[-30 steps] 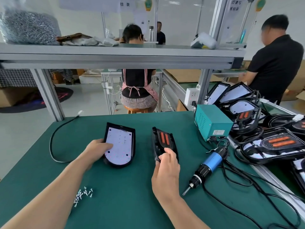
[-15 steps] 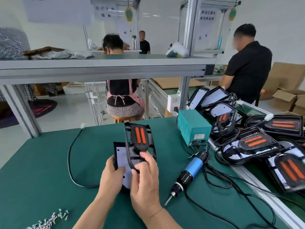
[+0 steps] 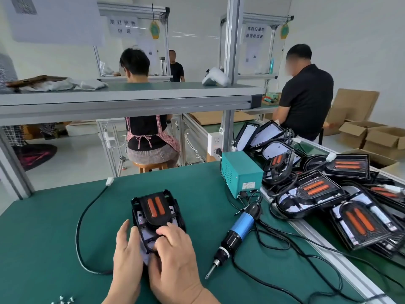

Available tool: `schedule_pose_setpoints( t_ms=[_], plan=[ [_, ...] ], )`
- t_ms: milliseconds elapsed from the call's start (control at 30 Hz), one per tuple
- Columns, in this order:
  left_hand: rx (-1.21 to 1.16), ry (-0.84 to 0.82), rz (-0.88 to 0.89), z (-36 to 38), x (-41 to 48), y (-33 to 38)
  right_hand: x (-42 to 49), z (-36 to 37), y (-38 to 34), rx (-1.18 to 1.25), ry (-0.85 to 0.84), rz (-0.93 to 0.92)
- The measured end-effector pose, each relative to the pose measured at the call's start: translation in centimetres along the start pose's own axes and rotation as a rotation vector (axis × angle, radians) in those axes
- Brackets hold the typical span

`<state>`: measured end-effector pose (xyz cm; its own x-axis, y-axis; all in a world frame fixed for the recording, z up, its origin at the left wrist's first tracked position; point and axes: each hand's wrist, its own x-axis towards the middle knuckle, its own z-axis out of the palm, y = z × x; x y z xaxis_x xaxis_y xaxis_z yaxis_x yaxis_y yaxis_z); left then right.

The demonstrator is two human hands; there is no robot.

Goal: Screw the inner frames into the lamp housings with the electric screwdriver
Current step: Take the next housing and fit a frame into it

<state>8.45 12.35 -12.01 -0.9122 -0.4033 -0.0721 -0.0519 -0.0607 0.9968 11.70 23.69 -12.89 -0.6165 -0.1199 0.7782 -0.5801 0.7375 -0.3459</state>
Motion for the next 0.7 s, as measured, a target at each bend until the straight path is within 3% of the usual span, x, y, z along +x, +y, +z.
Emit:
schedule_pose_setpoints(
  t_ms=[167,300,700],
  plan=[
    [-0.074,0.0,-0.084,0.1,0.4,0.2,-0.5,-0.4,-0.8,-0.086,-0.037,0.018],
    [-0.07,-0.006,-0.121,0.0,0.3,0.2,-0.7,-0.7,-0.9,0.021,-0.08,0.047],
    [0.069,0.005,0.001,0.2,0.2,0.1,-0.7,0.1,-1.1,0.015,-0.098,0.094]
  ],
)
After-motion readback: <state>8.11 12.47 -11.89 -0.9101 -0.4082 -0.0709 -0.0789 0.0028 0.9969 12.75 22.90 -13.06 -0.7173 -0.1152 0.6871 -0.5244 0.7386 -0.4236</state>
